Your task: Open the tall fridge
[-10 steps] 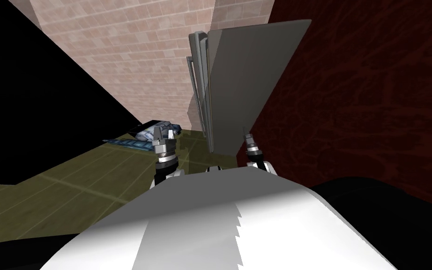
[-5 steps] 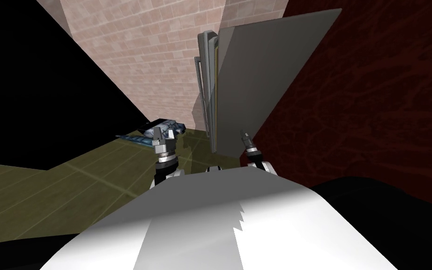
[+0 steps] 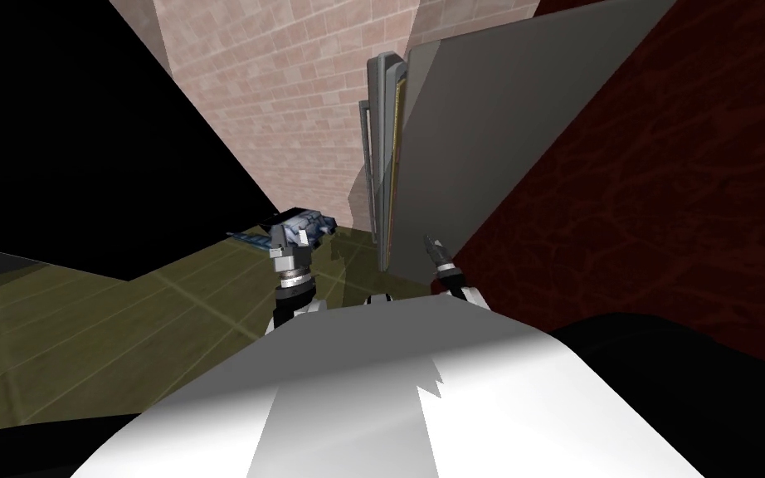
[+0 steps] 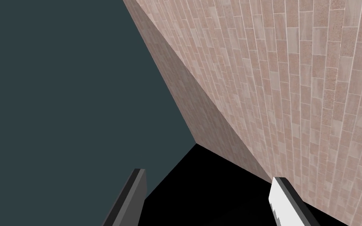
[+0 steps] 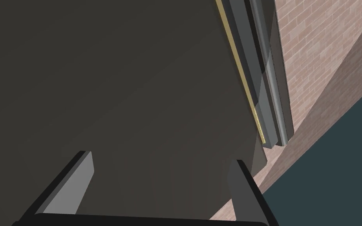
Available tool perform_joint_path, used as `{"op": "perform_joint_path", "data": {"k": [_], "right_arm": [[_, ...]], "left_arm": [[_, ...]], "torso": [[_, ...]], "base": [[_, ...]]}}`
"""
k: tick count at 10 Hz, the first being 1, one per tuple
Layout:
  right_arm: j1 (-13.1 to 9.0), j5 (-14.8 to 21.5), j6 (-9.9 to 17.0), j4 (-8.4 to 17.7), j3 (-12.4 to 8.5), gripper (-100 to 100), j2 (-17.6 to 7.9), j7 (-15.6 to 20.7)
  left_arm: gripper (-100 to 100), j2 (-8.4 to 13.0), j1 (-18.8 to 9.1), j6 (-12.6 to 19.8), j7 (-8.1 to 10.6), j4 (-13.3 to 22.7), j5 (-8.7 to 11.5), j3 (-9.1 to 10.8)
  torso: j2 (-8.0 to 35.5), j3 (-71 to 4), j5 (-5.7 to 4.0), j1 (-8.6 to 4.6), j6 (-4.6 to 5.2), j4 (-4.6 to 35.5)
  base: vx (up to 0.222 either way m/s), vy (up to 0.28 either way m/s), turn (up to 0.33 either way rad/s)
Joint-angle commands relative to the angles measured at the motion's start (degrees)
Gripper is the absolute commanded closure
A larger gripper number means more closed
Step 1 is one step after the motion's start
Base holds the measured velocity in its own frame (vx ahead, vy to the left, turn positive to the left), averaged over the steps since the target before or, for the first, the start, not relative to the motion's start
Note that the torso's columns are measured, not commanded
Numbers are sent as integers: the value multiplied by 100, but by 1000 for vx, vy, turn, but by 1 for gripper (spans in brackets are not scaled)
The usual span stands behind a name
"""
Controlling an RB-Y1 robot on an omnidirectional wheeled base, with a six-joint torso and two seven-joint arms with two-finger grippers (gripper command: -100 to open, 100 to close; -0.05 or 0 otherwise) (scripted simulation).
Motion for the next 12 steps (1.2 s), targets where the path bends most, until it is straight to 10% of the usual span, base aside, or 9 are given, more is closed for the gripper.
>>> {"op": "perform_joint_path", "data": {"k": [1,12], "right_arm": [[26,439,243,176,-71,-100,-25,108],[180,2338,1236,617,-247,-100,-96,450]], "left_arm": [[0,0,1,0,0,0,0,0],[0,0,0,0,0,0,0,0]], "torso": [[0,0,0,-1,4,0],[1,1,1,4,0,0]], "base": [[52,48,210],[55,33,150]]}}
